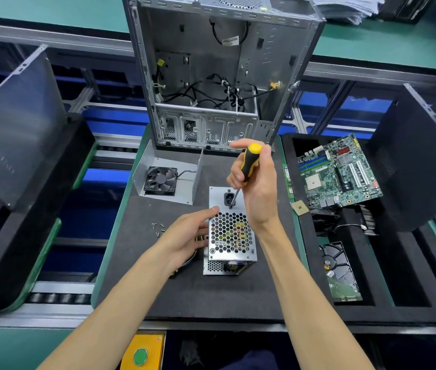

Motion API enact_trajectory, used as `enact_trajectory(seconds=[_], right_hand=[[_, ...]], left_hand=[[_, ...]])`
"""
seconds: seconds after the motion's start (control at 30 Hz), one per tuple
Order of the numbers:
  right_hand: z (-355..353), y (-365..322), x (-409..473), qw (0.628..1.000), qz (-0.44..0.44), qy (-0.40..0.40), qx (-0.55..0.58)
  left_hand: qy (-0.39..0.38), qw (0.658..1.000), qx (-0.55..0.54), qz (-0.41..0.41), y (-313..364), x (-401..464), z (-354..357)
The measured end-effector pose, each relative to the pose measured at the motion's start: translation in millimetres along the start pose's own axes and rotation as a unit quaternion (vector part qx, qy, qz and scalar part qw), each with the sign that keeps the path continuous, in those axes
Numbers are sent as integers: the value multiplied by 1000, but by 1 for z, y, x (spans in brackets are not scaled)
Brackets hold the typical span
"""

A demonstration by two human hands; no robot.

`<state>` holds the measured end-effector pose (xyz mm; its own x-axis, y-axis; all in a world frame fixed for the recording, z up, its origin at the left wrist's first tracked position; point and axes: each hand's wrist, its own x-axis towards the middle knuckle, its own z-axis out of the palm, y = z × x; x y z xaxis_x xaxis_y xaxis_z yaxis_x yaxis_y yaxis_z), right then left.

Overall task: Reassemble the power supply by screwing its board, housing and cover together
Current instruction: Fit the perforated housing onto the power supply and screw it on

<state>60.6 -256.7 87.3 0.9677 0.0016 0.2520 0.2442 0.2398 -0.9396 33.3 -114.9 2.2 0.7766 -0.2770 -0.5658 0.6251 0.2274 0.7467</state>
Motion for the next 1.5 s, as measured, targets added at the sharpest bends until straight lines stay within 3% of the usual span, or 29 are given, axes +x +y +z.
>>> enact_trajectory(seconds=[0.17,0.73,1.5], right_hand=[[4,-8,-1,999,-30,1,-39],[4,-13,2,997,4,-50,-51],[3,-18,0,998,15,-32,-51]], left_hand=[[7,1000,3,-2,0,0,-1],[1,1000,12,0,-1,3,-3],[18,1000,15,0,-1,3,0]])
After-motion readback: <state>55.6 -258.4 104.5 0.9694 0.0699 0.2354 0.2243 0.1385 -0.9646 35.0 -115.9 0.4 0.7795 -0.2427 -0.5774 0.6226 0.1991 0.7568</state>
